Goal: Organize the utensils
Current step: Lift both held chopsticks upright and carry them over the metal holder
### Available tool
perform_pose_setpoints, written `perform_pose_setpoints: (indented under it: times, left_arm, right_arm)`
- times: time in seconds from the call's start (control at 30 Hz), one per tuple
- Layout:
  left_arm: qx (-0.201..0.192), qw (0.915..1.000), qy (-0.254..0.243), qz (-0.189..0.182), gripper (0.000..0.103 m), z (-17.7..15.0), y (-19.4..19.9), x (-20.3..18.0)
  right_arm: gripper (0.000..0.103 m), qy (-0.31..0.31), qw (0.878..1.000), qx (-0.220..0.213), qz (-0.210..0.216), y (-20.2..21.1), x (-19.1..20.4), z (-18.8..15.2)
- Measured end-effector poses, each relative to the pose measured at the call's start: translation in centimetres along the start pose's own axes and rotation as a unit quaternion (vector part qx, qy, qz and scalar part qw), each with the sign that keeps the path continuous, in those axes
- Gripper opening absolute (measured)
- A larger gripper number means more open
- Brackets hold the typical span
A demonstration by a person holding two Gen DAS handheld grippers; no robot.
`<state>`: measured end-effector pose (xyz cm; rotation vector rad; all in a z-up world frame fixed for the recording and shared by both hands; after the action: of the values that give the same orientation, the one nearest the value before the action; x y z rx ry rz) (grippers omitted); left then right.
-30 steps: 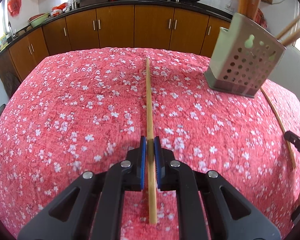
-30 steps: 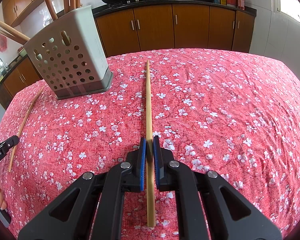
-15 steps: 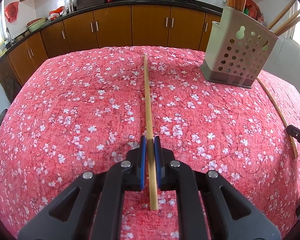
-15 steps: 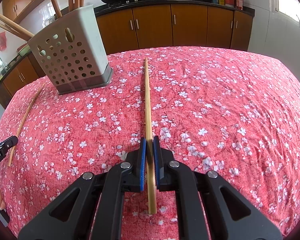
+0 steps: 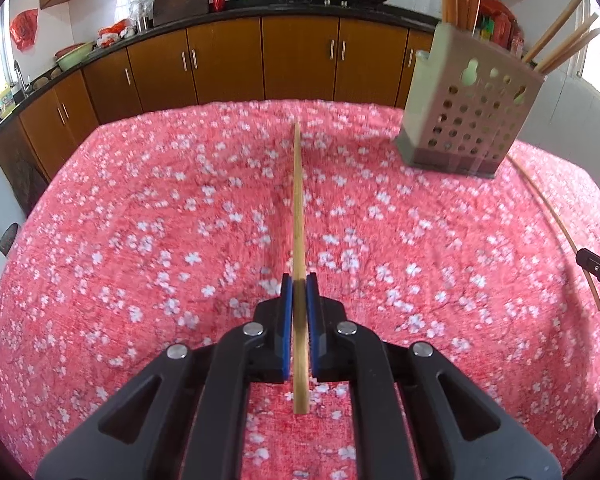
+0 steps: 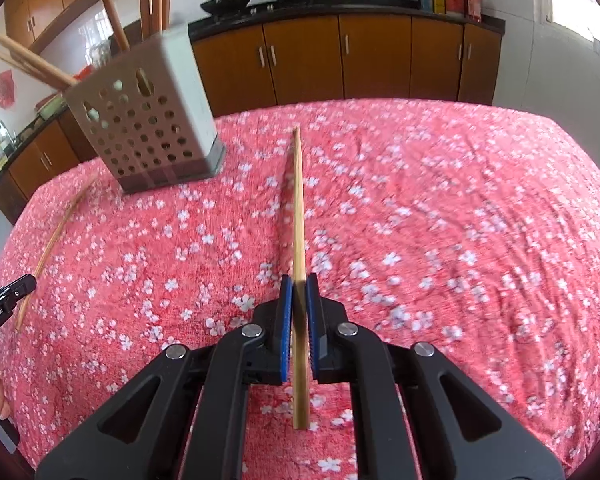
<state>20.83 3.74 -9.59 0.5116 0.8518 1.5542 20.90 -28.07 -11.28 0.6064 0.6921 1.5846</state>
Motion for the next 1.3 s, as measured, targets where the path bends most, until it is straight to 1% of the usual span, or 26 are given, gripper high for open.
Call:
perform_pose_setpoints:
  times: [0.27, 0.37, 0.6, 0.7, 0.97, 1.17, 1.3]
  left_arm:
    - [-0.051, 0.9982, 0.005, -0.031, 0.008, 1.7, 4.3, -0.1]
    - [-0.071, 0.9967, 0.008, -0.040, 0.008, 2.5, 5.7, -0.3]
    - [-0.130, 0.9890, 0.021, -0.067, 0.008, 5.2, 10.1, -0.7]
    - [-0.149, 0.9857, 0.024, -0.075, 0.008, 6.1, 11.4, -1.0]
    - [-0.176, 0.9794, 0.022, -0.096, 0.008, 8.0, 13.7, -2.0]
    - [-0.185, 0.9750, 0.022, -0.120, 0.008, 8.8, 14.9, -3.0]
    - [-0.194, 0.9699, 0.021, -0.146, 0.008, 9.4, 16.0, -4.1]
  right_arm:
    - [0.008, -0.003, 0.999, -0.048, -0.010, 4.0, -1.0, 1.2]
    - [0.008, -0.003, 0.997, -0.074, -0.015, 5.7, -1.2, 2.1]
    - [0.008, -0.004, 0.990, -0.139, -0.017, 9.6, -1.3, 4.9]
    - [0.008, -0.005, 0.987, -0.160, -0.017, 10.5, -1.4, 5.8]
    - [0.008, 0.005, 0.982, -0.188, -0.015, 12.2, -0.9, 7.4]
    - [0.008, 0.010, 0.978, -0.208, 0.007, 13.4, 0.0, 8.9]
    - [0.008, 0.010, 0.971, -0.237, 0.037, 15.1, 0.9, 10.5]
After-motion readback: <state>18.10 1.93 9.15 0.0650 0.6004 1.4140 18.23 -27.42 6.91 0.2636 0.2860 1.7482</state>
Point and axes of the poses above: each gripper's, at about its wrist camera, not at the fingertips, and y roughly against the way its jaws point, x to its left, z to its top, the point moved 1 cm from there along -y, roughly the way its jaws point, and after that the axes turned 13 degrees about y, right-handed, at the moved point
